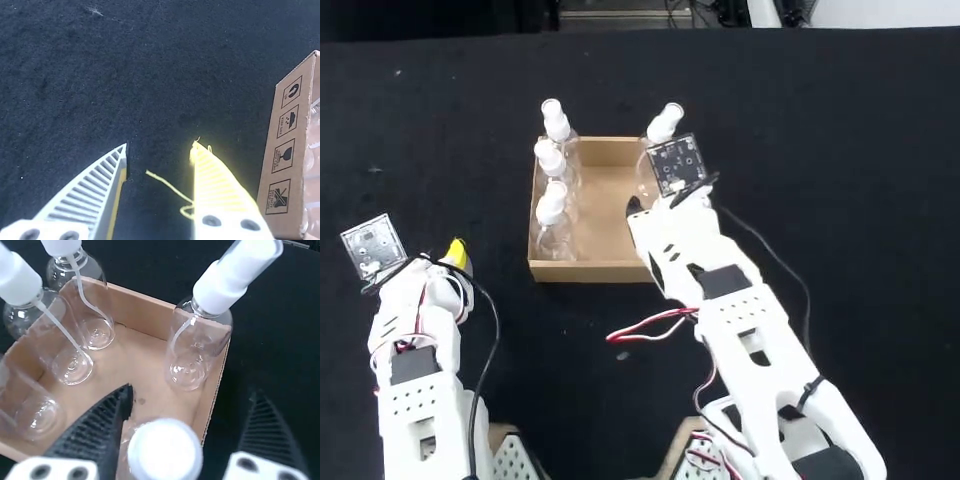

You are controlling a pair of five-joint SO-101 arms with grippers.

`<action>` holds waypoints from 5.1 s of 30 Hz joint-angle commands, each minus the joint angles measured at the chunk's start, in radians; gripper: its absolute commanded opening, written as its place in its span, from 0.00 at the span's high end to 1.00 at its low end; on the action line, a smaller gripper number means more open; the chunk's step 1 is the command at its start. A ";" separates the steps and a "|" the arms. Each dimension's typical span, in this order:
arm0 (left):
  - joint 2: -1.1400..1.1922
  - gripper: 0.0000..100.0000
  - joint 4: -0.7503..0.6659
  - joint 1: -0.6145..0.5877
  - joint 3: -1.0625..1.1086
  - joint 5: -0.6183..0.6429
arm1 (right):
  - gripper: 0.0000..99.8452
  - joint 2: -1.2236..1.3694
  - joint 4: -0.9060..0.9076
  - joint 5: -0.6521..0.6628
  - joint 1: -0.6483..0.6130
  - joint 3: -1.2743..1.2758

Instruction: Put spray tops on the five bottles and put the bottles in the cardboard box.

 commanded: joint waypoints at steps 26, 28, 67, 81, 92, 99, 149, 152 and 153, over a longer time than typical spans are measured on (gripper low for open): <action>-0.014 0.82 -0.018 -0.005 -0.013 0.002 | 0.58 -0.183 0.144 0.000 -0.002 -0.013; -0.014 0.82 -0.018 -0.004 -0.013 0.002 | 0.58 -0.226 0.184 -0.002 0.000 -0.010; -0.014 0.84 -0.011 -0.013 -0.018 0.002 | 0.91 -0.929 0.512 -0.077 0.427 0.139; -0.072 0.97 0.144 -0.002 -0.062 -0.068 | 0.99 -1.279 0.770 -0.025 0.439 0.404; -0.571 0.97 0.287 0.067 0.128 -0.160 | 0.99 -1.273 0.776 -0.020 0.439 0.596; -0.545 0.97 0.301 0.150 0.128 -0.259 | 0.99 -1.277 0.999 -0.020 0.439 0.593; -0.549 0.97 0.858 0.180 0.128 -0.310 | 0.99 -1.297 1.008 -0.020 0.325 0.593; -0.549 0.97 0.858 0.180 0.128 -0.310 | 0.99 -1.297 1.008 -0.020 0.325 0.593; -0.549 0.97 0.858 0.180 0.128 -0.310 | 0.99 -1.297 1.008 -0.020 0.325 0.593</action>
